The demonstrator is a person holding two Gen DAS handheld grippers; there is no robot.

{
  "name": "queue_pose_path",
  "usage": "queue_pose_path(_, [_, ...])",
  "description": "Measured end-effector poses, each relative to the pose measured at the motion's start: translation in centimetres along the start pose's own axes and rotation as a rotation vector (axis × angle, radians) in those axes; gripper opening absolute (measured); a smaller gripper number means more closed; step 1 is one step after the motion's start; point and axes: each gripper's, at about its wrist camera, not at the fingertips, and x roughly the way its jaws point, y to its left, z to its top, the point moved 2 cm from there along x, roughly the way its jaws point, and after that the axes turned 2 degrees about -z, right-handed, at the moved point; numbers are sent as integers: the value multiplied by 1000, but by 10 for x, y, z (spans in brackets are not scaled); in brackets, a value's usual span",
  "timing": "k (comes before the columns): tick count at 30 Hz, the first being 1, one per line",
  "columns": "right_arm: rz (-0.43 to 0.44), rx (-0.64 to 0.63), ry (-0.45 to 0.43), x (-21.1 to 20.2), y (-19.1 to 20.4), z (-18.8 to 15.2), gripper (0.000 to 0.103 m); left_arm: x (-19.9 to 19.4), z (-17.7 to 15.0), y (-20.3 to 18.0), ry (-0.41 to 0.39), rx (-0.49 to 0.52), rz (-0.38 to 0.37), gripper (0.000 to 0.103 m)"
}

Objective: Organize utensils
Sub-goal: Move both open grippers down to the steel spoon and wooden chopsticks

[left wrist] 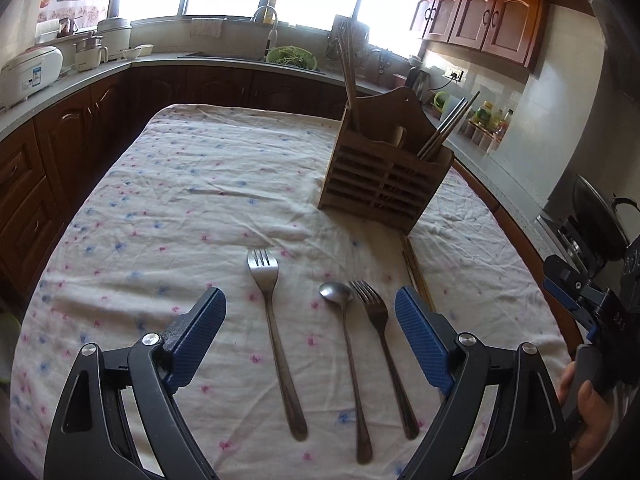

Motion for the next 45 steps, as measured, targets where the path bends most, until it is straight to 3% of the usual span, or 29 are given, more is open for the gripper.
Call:
queue_pose_path(14, [-22, -25, 36, 2, -3, -21, 102, 14, -24, -10, 63, 20, -9, 89])
queue_pose_path(17, [-25, -37, 46, 5, -2, -21, 92, 18, -24, -12, 68, 25, -10, 89])
queue_pose_path(23, [-38, -34, 104, 21, -5, -25, 63, 28, -24, -14, 85, 27, -26, 88])
queue_pose_path(29, [-18, -40, 158, 41, -1, -25, 49, 44, -21, -21, 121, 47, -42, 75])
queue_pose_path(32, [-16, -53, 184, 53, 3, -24, 39, 57, -20, -25, 163, 71, -36, 61])
queue_pose_path(34, [-23, -57, 204, 61, 4, -24, 32, 65, -20, -27, 194, 85, -31, 45])
queue_pose_path(45, [-25, -80, 283, 102, 5, -18, 27, 96, -17, -27, 273, 92, -38, 32])
